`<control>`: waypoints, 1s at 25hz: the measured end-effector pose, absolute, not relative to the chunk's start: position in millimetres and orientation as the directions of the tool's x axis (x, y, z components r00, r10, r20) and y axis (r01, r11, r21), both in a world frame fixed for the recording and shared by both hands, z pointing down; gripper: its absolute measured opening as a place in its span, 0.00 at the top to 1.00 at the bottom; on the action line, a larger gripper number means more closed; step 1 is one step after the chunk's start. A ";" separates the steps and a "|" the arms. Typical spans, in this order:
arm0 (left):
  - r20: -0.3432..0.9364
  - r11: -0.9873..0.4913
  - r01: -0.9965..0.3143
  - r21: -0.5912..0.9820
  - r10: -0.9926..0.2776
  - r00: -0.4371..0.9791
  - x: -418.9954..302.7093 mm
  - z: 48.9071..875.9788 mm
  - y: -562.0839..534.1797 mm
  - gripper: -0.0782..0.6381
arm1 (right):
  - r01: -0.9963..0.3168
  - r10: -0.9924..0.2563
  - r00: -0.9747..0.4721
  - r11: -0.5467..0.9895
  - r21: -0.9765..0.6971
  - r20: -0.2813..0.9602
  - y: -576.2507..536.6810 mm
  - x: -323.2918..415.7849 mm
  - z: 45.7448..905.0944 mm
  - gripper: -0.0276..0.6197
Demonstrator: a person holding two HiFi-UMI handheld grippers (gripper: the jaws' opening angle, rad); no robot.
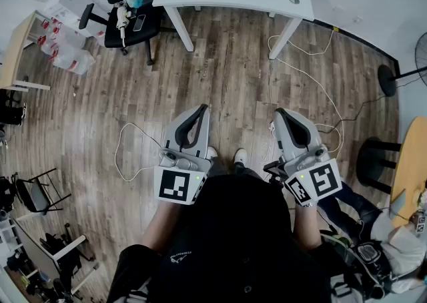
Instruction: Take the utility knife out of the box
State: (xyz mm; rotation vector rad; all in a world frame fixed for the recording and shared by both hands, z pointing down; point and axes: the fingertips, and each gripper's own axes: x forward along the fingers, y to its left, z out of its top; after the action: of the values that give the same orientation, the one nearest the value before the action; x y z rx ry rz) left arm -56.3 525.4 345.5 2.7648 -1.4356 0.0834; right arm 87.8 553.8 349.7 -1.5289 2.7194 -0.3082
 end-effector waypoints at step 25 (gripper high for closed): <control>-0.033 -0.506 -0.859 0.072 -0.862 0.505 -176.6 328.4 547.5 0.88 | -0.814 -0.810 -0.577 0.559 -0.157 0.107 561.7 -28.5 337.4 0.95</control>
State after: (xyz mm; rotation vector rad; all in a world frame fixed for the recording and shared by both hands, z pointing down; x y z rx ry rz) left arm -176.6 547.5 328.4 2.6848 -1.5368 -0.1005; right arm -28.5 561.7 337.4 -1.4544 2.7939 -0.3003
